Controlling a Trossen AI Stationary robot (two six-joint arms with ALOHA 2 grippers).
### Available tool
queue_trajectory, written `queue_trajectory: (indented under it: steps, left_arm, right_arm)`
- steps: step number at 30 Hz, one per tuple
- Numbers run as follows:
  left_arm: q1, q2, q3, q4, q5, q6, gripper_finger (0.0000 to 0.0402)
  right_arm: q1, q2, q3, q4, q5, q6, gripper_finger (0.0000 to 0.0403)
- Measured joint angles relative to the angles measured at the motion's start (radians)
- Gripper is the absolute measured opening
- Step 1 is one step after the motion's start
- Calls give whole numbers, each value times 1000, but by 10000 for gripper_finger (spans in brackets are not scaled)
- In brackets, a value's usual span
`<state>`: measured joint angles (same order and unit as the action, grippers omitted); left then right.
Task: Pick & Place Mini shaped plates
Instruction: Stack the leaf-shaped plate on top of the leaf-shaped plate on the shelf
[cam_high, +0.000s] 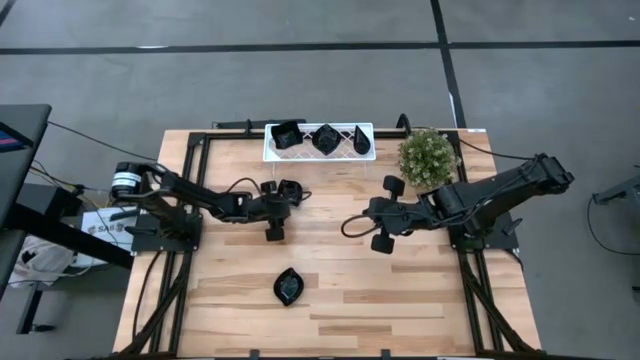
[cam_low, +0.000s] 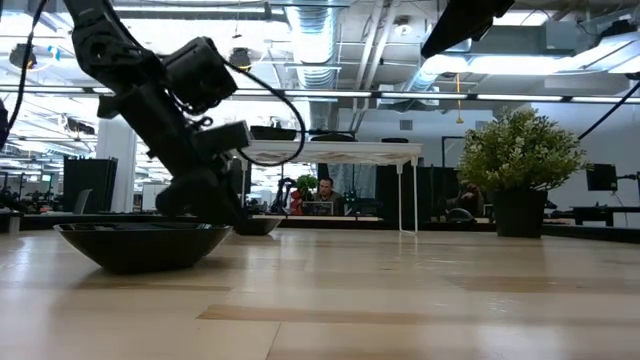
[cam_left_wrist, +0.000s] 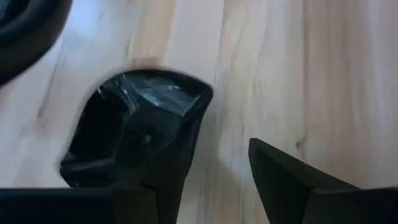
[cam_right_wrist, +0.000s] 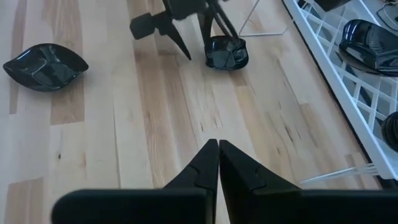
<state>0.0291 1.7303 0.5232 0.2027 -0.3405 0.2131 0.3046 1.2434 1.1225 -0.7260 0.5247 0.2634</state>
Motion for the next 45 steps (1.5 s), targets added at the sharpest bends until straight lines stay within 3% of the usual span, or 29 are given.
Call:
queue_trajectory:
  steps: [14, 20, 24, 33, 40, 45]
  left_arm:
    - [18, 17, 0, 29, -89, -14, 177]
    - [41, 17, 0, 35, -68, -13, 173]
    - [43, 17, 0, 36, -7, -13, 140]
    - [-16, 15, 1, 49, 46, -45, 10]
    - [-74, 14, 2, 57, 48, -97, 6]
    - [-130, 15, 1, 62, 43, -129, 7]
  right_arm:
    - [1, 0, 0, 0, 0, 0, 8]
    - [1, 0, 0, -1, 0, 0, 8]
    - [1, 0, 0, -1, 0, 0, 8]
    - [1, 0, 0, 0, 0, 16, 8]
    - [1, 0, 0, 0, 0, 39, 8]
    - [-17, 0, 0, -6, 51, 183, 8]
